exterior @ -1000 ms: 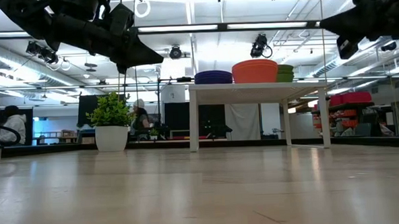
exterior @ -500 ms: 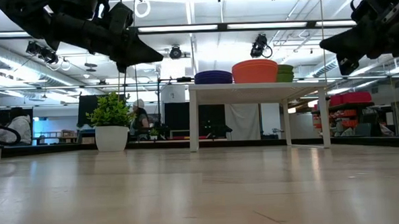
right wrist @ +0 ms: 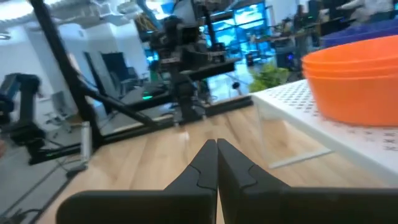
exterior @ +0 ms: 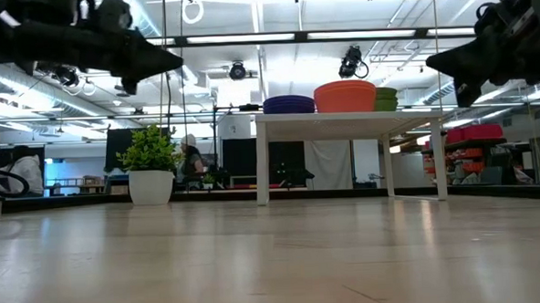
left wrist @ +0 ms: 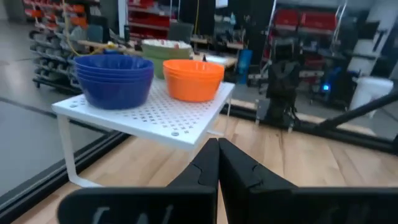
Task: Pick & Place Mini bowls
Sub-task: Return to Home Position
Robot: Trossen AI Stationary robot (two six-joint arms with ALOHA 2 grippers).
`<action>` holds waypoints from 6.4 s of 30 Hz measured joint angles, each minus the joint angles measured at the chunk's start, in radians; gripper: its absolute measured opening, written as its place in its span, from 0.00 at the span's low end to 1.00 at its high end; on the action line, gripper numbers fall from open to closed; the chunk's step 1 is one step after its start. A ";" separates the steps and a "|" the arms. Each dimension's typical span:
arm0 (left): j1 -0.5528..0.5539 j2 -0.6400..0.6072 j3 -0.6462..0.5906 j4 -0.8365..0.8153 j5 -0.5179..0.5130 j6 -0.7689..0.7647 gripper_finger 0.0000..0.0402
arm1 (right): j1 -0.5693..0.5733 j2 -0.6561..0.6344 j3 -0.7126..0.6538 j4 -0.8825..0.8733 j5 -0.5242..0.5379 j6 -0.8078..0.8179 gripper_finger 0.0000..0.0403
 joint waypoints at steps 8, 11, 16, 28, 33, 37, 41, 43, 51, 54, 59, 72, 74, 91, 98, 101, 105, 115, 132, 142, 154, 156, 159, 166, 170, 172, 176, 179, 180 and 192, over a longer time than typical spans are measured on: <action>-0.005 -0.233 -0.155 0.032 0.001 -0.006 0.01 | 0.033 0.000 0.001 -0.020 0.091 -0.055 0.00; -0.005 -0.321 -0.206 0.030 0.029 -0.015 0.01 | 0.037 0.000 0.001 -0.020 0.091 -0.057 0.01; -0.005 -0.432 -0.245 0.012 0.088 -0.014 0.01 | 0.037 0.000 0.001 -0.019 0.091 -0.054 0.04; -0.011 -0.572 -0.265 -0.164 0.166 0.005 0.01 | 0.037 0.000 0.001 -0.020 0.091 -0.054 0.06; -0.054 -0.572 -0.265 -0.191 0.156 0.038 0.01 | 0.037 0.000 0.001 -0.019 0.091 -0.054 0.06; -0.102 -0.572 -0.265 -0.266 0.078 0.047 0.01 | 0.037 0.000 0.001 -0.020 0.091 -0.054 0.06; -0.148 -0.574 -0.265 -0.350 0.020 0.045 0.01 | 0.038 0.000 0.001 -0.020 0.091 -0.054 0.06; -0.162 -0.585 -0.265 -0.406 -0.003 0.043 0.01 | 0.038 0.000 0.001 -0.019 0.091 -0.054 0.06; -0.167 -0.664 -0.264 -0.434 0.026 0.059 0.01 | 0.038 0.000 0.001 -0.019 0.090 -0.055 0.06; -0.167 -0.684 -0.264 -0.439 0.026 0.077 0.01 | 0.038 0.000 0.001 -0.019 0.090 -0.055 0.06; -0.159 -0.688 -0.265 -0.439 0.017 0.092 0.01 | 0.038 0.000 0.001 -0.019 0.091 -0.055 0.06; -0.139 -0.677 -0.266 -0.414 0.006 0.085 0.05 | 0.038 0.000 0.001 -0.019 0.090 -0.055 0.06; -0.139 -0.677 -0.266 -0.412 0.004 0.085 0.05 | 0.046 0.000 0.001 -0.019 0.092 -0.055 0.06; -0.186 -0.751 -0.267 -0.350 0.034 0.084 0.05 | 0.257 0.000 0.002 -0.005 0.102 -0.055 0.06; -0.168 -0.750 -0.267 -0.361 0.037 0.085 0.05 | 0.255 0.012 0.002 -0.004 0.102 -0.055 0.06; -0.162 -0.750 -0.267 -0.360 0.038 0.085 0.05 | 0.255 0.012 0.002 -0.005 0.102 -0.055 0.06; -0.149 -0.750 -0.267 -0.359 0.038 0.085 0.05 | 0.255 0.012 0.002 -0.005 0.102 -0.055 0.06; -0.132 -0.745 -0.267 -0.357 0.038 0.085 0.05 | 0.255 0.013 0.002 -0.005 0.102 -0.055 0.06; -0.181 -0.750 -0.265 -0.444 0.090 0.208 0.05 | 0.254 0.013 0.002 -0.006 0.102 -0.055 0.06; -0.180 -0.739 -0.267 -0.393 0.086 0.207 0.05 | 0.254 0.013 0.002 -0.006 0.102 -0.055 0.06; -0.180 -0.738 -0.267 -0.384 0.086 0.207 0.05 | 0.254 0.013 0.002 -0.006 0.102 -0.055 0.06; -0.180 -0.738 -0.267 -0.384 0.086 0.207 0.05 | 0.254 0.013 0.002 -0.006 0.102 -0.055 0.06; -0.180 -0.738 -0.267 -0.383 0.086 0.207 0.05 | 0.254 0.013 0.002 -0.006 0.102 -0.055 0.06; -0.180 -0.738 -0.267 -0.382 0.086 0.206 0.05 | 0.254 0.013 0.002 -0.006 0.102 -0.055 0.06; -0.180 -0.738 -0.267 -0.382 0.086 0.206 0.05 | 0.254 0.013 0.002 -0.006 0.102 -0.055 0.06; -0.180 -0.738 -0.267 -0.382 0.086 0.206 0.05 | 0.254 0.013 0.002 -0.006 0.102 -0.055 0.06; -0.180 -0.738 -0.267 -0.381 0.086 0.206 0.05 | 0.254 0.013 0.002 -0.006 0.102 -0.055 0.06; -0.180 -0.738 -0.267 -0.381 0.086 0.206 0.05 | 0.254 0.013 0.002 -0.006 0.102 -0.055 0.06; -0.181 -0.738 -0.267 -0.381 0.086 0.206 0.05 | 0.254 0.013 0.002 -0.006 0.102 -0.055 0.06; -0.181 -0.738 -0.267 -0.381 0.086 0.206 0.05 | 0.254 0.013 0.002 -0.006 0.102 -0.055 0.06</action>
